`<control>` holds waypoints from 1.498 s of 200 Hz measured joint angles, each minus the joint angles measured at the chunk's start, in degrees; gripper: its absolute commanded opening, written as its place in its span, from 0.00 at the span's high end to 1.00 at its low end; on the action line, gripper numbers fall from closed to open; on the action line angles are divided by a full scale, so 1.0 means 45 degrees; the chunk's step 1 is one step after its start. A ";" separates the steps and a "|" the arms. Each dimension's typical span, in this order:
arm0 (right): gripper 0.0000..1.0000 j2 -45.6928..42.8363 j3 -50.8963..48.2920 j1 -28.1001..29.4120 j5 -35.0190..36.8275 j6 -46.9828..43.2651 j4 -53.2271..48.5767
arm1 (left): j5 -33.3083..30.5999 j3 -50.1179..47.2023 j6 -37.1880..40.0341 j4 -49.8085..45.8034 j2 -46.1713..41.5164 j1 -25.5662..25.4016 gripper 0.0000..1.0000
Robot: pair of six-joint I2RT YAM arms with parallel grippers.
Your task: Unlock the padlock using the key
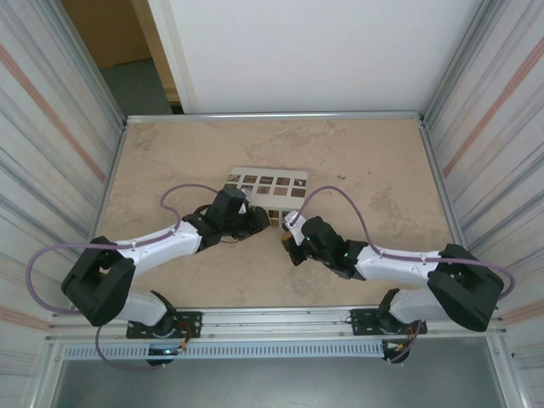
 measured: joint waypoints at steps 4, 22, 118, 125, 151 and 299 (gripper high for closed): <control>1.00 0.0097 0.0058 0.0000 0.0015 -0.0039 0.0058 | 0.0010 0.0039 -0.0019 -0.0063 0.0000 0.0015 0.89; 1.00 0.0427 0.0248 0.0000 0.0019 -0.0228 0.0291 | 0.0097 0.0194 -0.0029 -0.0277 0.0000 0.0015 0.90; 1.00 0.1443 0.0743 0.0000 0.0063 -0.0525 0.1423 | 0.0427 0.0384 -0.0029 -0.0481 -0.0005 0.0015 0.90; 1.00 0.1486 0.0753 0.0000 0.0063 -0.0520 0.1472 | 0.0427 0.0384 -0.0029 -0.0476 -0.0005 0.0015 0.90; 1.00 0.1685 0.0850 0.0000 0.0078 -0.0520 0.1613 | 0.0427 0.0384 -0.0029 -0.0481 -0.0005 0.0015 0.90; 1.00 0.1535 0.0869 -0.0534 -0.0355 -0.0510 0.1715 | 0.0447 0.0379 -0.0034 -0.0466 -0.0005 0.0087 0.90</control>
